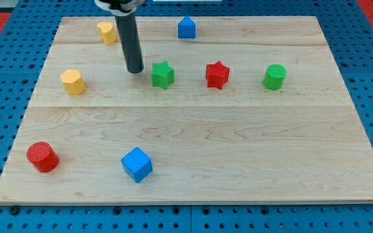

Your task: Move the yellow hexagon center left to the board

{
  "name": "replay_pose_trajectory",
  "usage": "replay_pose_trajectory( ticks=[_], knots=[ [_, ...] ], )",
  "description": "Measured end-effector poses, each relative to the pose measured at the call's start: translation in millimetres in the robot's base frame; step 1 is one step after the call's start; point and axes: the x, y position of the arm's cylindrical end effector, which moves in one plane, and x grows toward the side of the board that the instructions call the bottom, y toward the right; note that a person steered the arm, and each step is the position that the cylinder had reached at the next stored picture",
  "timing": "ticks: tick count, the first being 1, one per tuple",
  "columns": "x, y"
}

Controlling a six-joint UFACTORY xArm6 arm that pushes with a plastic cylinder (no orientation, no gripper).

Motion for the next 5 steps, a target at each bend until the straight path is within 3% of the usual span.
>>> replay_pose_trajectory(
  ticks=[1, 2, 4, 5],
  knots=[
    [9.5, 31.8],
    [10.0, 10.9],
    [76.6, -76.8],
    [52.6, -108.8]
  ],
)
